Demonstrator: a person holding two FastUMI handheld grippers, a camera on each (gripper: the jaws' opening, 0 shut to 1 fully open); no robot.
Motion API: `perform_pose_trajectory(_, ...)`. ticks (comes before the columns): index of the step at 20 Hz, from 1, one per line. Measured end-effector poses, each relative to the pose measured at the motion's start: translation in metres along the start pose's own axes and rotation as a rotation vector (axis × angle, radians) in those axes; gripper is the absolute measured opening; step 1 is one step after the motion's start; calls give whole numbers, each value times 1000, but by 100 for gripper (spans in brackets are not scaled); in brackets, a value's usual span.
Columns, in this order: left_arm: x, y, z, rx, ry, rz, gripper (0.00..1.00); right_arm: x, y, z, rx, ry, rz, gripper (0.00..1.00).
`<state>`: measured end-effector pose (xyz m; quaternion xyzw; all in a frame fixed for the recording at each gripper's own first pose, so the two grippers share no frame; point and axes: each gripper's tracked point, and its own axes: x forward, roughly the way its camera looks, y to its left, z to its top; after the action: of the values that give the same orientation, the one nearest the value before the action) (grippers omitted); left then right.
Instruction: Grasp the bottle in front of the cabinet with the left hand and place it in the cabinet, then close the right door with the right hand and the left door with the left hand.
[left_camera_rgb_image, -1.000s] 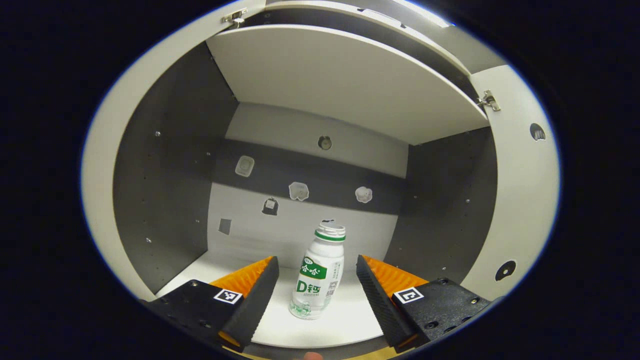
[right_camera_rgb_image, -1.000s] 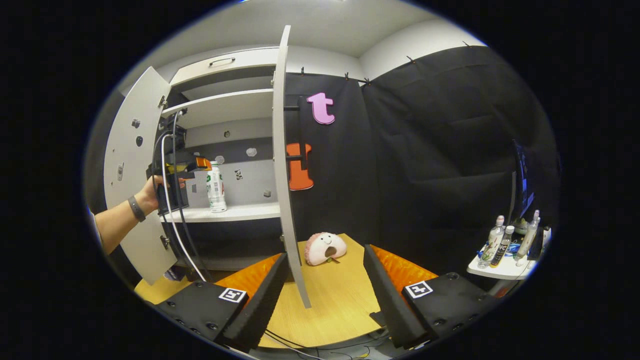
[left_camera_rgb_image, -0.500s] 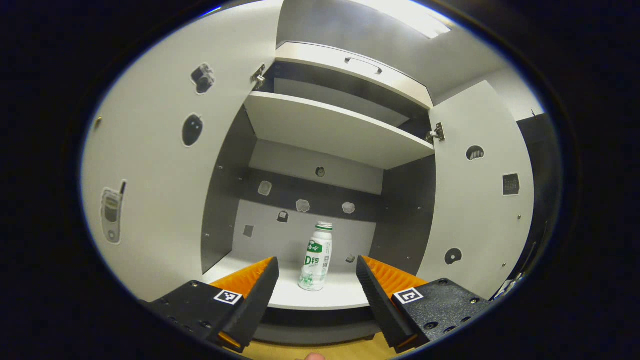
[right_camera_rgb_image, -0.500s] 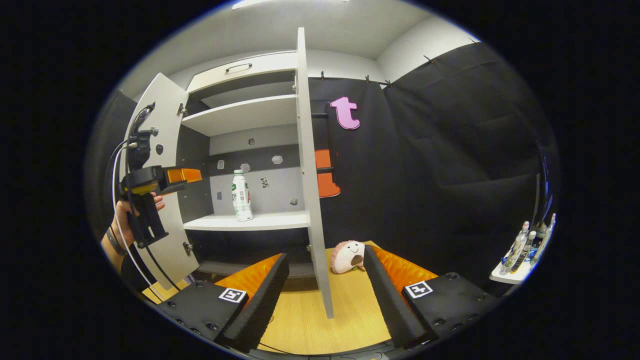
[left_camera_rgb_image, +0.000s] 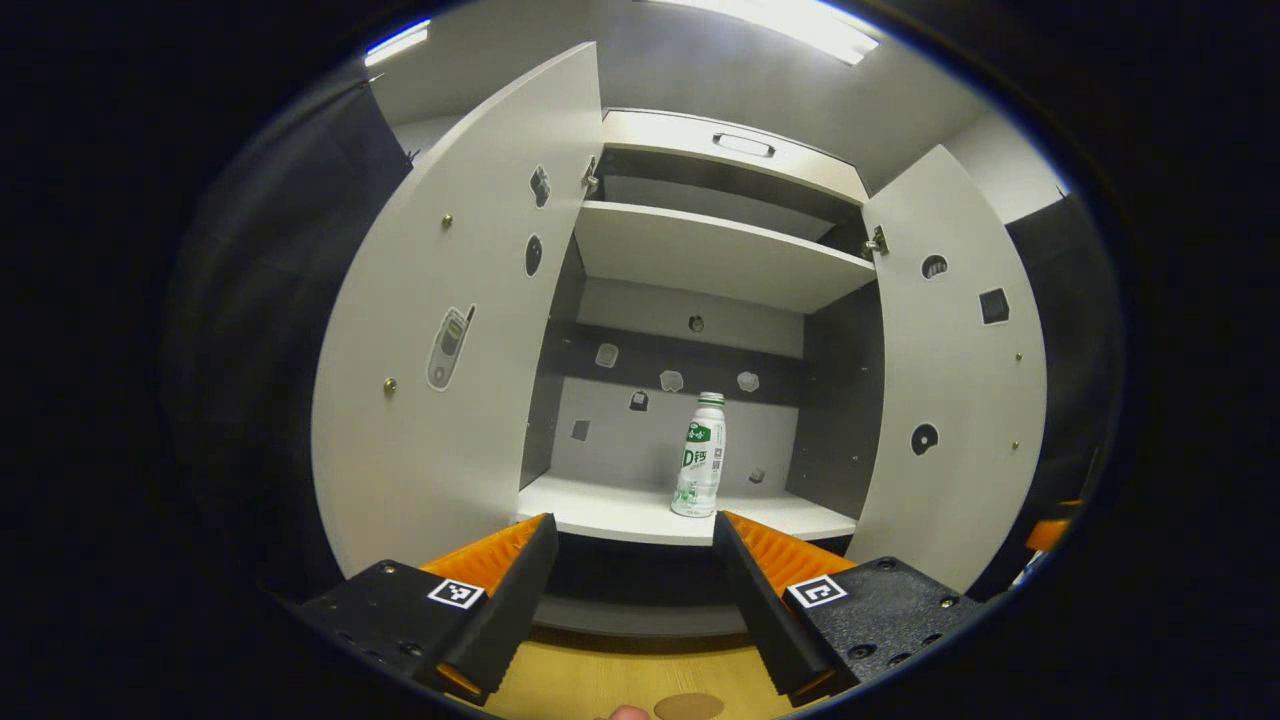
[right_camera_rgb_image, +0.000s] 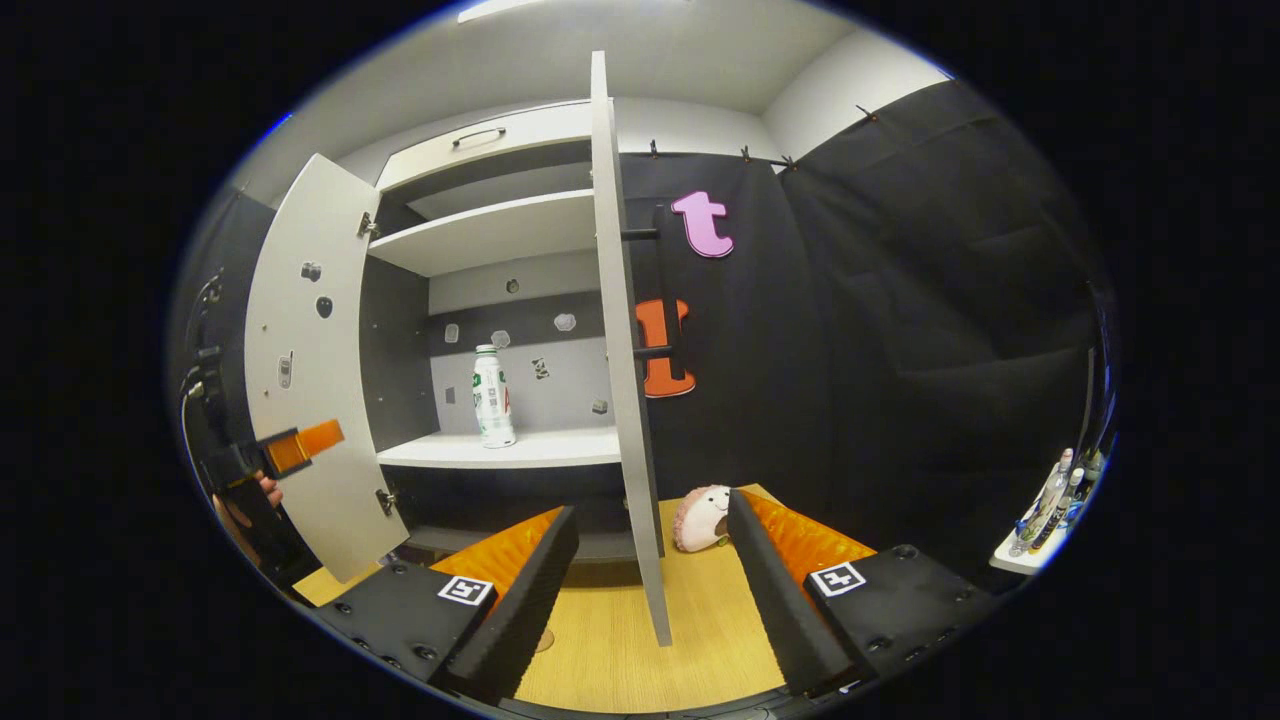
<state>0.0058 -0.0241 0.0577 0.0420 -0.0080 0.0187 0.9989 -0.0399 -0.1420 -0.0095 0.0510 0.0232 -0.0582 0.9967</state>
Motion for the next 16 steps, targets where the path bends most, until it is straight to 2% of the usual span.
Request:
perform_pose_trajectory(3, -18, -19, -17, 29, 14, -41, 95, 4, -20, 24, 22, -41, -48, 99)
perform_pose_trajectory(7, -30, -51, -33, 44, 41, -136, 95, 16, -68, 88, 57, -118, -132, 99)
perform_pose_trajectory(11, -34, -77, -43, -8, 83, -232, 95, 35, -111, 131, 39, -155, -202, 99)
perform_pose_trajectory(16, -40, -71, -41, -25, 85, -208, 95, 62, -124, 154, 15, -147, -200, 99)
